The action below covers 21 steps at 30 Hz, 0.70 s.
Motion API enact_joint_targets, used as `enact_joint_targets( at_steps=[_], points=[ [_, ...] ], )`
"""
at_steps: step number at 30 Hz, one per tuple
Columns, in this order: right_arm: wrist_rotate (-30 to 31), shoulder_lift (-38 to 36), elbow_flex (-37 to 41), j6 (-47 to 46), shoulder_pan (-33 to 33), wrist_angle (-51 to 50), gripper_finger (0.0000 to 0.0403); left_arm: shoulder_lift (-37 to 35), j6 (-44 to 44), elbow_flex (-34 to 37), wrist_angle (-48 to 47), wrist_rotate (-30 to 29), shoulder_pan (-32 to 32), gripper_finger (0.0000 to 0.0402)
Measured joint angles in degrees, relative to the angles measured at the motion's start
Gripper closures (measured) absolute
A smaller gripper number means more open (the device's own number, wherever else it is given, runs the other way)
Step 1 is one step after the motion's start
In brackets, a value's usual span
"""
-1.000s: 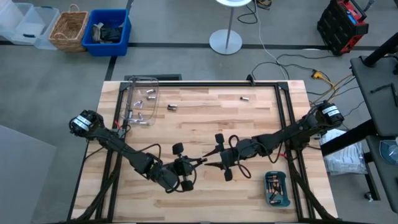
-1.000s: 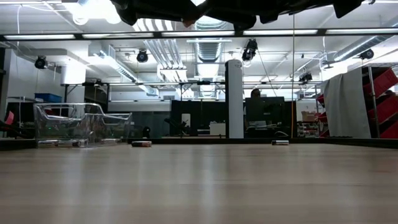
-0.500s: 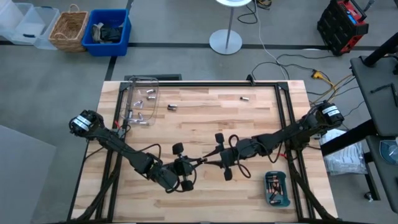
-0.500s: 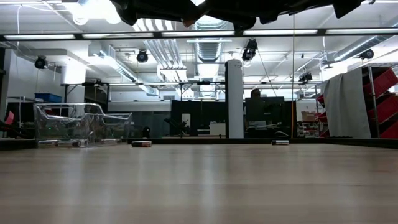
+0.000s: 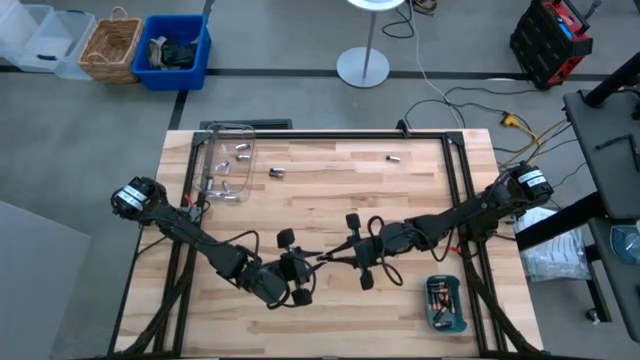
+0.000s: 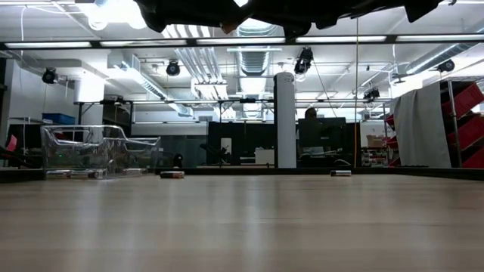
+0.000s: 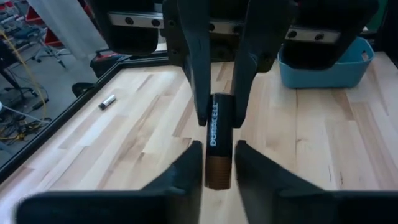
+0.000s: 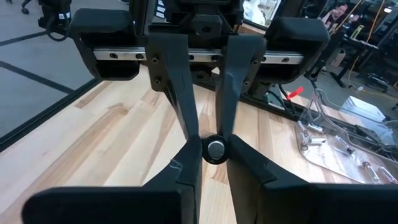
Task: Sort batteries
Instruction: Put the copper and black battery into the blue bin
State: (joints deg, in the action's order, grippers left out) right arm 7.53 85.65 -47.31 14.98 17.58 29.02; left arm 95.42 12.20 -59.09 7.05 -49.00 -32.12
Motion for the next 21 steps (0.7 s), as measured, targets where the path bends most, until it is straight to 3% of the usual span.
enact_joint_targets(
  at_steps=[5, 10, 16, 21],
  points=[
    [0.05, -0.02, 0.0, 0.0, -0.08, -0.03, 0.0354, -0.02, 1.3, 0.0, 0.04, -0.07, 0.0, 0.0261],
    [0.05, -1.09, -0.19, -1.83, -0.19, -3.35, 0.0357, -0.02, 1.65, 0.09, -1.02, -0.05, -0.12, 0.022],
    [-0.19, -5.92, -6.95, -9.8, -0.37, -30.21, 0.0355, -0.38, 2.25, -0.05, -5.11, -0.04, -0.52, 0.0208],
    [-6.04, -6.8, -15.12, -16.76, -0.12, -54.17, 0.0357, -1.42, 2.15, -0.55, -8.92, -2.52, -0.5, 0.021]
  ],
)
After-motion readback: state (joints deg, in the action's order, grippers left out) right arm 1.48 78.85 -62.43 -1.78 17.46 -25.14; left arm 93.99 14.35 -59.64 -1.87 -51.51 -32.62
